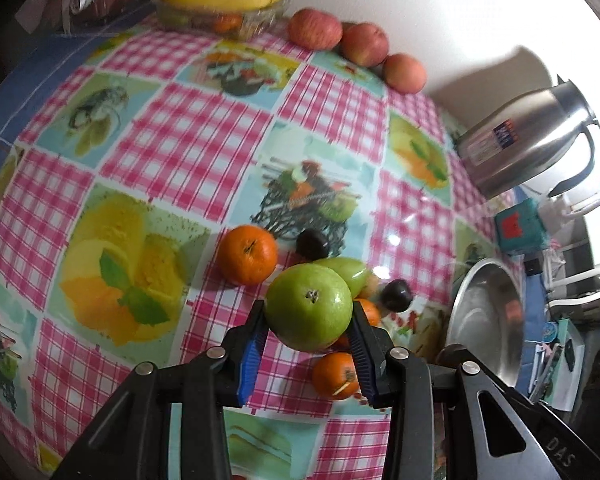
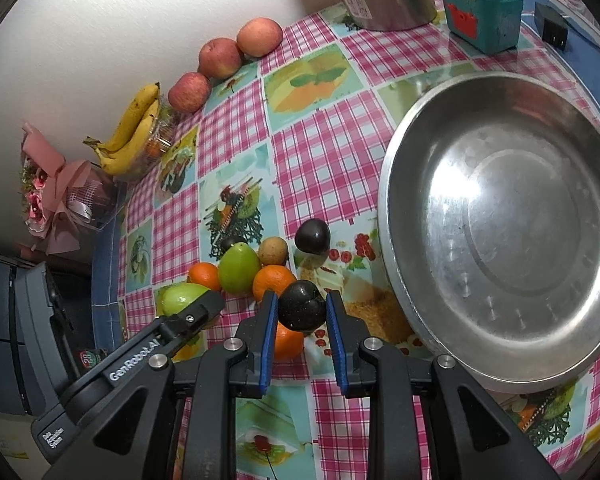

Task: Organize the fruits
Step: 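Lift the green apple with the left tool while the right tool lifts the plum, then carry the green apple over the steel bowl while the right tool carries the plum there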

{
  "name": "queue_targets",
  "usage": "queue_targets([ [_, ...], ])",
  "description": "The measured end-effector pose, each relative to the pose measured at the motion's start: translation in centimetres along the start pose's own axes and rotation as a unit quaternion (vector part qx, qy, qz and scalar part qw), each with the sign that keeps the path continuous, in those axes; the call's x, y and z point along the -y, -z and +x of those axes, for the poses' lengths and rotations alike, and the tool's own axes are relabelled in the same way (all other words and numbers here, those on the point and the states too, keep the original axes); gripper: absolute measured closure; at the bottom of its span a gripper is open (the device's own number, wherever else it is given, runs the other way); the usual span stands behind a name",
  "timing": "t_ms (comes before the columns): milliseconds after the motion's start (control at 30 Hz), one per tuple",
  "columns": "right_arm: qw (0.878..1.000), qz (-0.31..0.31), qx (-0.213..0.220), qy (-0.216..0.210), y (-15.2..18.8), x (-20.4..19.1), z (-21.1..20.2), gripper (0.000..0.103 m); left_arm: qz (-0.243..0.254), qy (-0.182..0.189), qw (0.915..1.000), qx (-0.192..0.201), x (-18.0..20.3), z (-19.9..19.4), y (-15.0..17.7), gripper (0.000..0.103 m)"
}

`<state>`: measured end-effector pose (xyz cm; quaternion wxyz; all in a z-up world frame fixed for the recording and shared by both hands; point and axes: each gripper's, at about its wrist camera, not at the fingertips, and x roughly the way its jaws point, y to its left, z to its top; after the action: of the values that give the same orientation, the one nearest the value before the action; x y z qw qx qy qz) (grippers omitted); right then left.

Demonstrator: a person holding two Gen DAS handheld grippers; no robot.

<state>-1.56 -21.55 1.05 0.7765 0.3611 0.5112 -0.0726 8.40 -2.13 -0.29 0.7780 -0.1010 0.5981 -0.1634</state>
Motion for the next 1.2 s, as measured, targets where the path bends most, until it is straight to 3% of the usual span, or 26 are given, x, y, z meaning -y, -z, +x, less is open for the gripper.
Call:
queue_targets([
  [400,1.000,0.008,0.012,0.011,-0.4,0.8,-0.6,0.078,0.019,0.004,0.9998,0.009,1.1,-0.9,0.2,0.061],
  [600,0.995,0.037,0.046,0.076,-1.1,3.7,-2.2,0.078,0.041,0.000,0.9991,0.006,2.5,-0.7,0.7,0.061],
  [733,0.988,0.069,0.075,0.113,-1.8,6.6,-4.1,0.078,0.070,0.001,0.9975,0.002,4.4,-0.4,1.5,0.061],
  [1200,0.973,0.142,0.115,0.144,-3.4,13.1,-7.4,0.078,0.169,-0.010,0.9855,-0.014,12.2,1.2,3.6,0.061],
])
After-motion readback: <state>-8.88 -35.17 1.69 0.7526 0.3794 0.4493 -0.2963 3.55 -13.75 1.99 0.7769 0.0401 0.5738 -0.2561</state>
